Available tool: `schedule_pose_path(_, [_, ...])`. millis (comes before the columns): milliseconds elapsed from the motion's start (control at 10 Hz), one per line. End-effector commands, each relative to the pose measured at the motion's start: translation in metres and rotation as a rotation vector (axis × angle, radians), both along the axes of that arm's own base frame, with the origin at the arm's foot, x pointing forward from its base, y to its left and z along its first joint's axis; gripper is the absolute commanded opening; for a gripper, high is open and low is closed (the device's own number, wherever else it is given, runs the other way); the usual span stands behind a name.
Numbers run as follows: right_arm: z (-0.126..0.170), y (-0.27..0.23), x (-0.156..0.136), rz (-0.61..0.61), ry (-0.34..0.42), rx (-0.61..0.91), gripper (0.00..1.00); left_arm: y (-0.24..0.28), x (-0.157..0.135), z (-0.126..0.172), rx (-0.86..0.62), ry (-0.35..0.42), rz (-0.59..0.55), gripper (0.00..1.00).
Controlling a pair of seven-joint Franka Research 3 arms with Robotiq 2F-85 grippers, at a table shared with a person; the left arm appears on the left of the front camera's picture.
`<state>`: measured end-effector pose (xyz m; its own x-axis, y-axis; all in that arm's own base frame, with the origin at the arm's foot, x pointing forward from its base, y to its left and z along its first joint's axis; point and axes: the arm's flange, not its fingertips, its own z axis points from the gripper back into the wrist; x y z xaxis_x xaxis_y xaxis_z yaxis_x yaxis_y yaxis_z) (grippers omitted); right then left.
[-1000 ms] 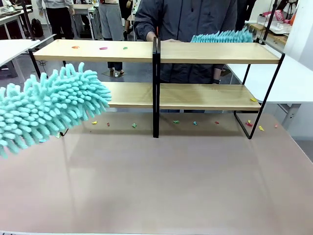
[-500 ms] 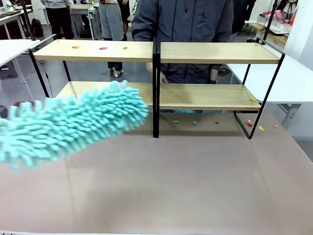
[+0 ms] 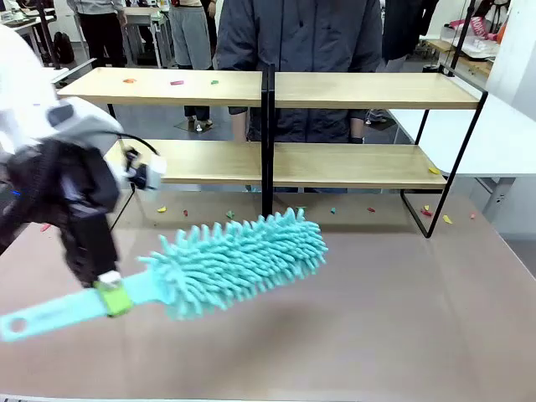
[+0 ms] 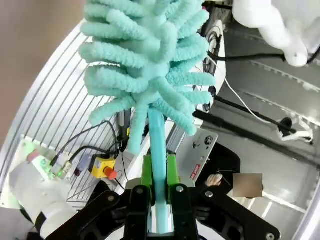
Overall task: Clean the shelves.
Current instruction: Clean another randomly selected level of the Shelf with the Duster.
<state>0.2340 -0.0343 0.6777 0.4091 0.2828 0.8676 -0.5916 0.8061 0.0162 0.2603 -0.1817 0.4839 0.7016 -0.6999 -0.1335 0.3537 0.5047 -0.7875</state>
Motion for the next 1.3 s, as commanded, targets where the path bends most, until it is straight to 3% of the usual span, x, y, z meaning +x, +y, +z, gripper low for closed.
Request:
schedule_pose_path(0, [0.0, 0.0, 0.0, 0.009, -0.002, 0.005, 1.0, -0.007, 0.003, -0.006, -0.105, 0.24, -0.056, 0.12])
schedule_pose_path(100, [0.0, 0.0, 0.0, 0.009, -0.002, 0.005, 1.0, 0.0, 0.0, 0.0, 0.0, 0.0, 0.0, 0.12])
schedule_pose_path(300, [0.0, 0.0, 0.0, 0.009, -0.002, 0.005, 1.0, 0.0, 0.0, 0.0, 0.0, 0.0, 0.0, 0.12])
schedule_pose_path(400, [0.0, 0.0, 0.0, 0.009, -0.002, 0.005, 1.0, -0.012, 0.003, -0.015, -0.009, 0.067, -0.02, 0.12])
schedule_pose_path(600, [0.0, 0.0, 0.0, 0.009, -0.002, 0.005, 1.0, -0.036, -0.002, -0.023, 0.009, -0.01, 0.138, 0.12])
schedule_pose_path(700, [0.0, 0.0, 0.0, 0.009, -0.002, 0.005, 1.0, -0.053, 0.003, -0.027, 0.0, 0.005, 0.121, 0.12])
schedule_pose_path(900, [0.0, 0.0, 0.0, 0.009, -0.002, 0.005, 1.0, -0.099, 0.022, -0.049, 0.114, 0.051, 0.197, 0.12])
schedule_pose_path(1200, [0.0, 0.0, 0.0, 0.009, -0.002, 0.005, 1.0, -0.151, 0.05, -0.075, 0.178, 0.02, 0.426, 0.12])
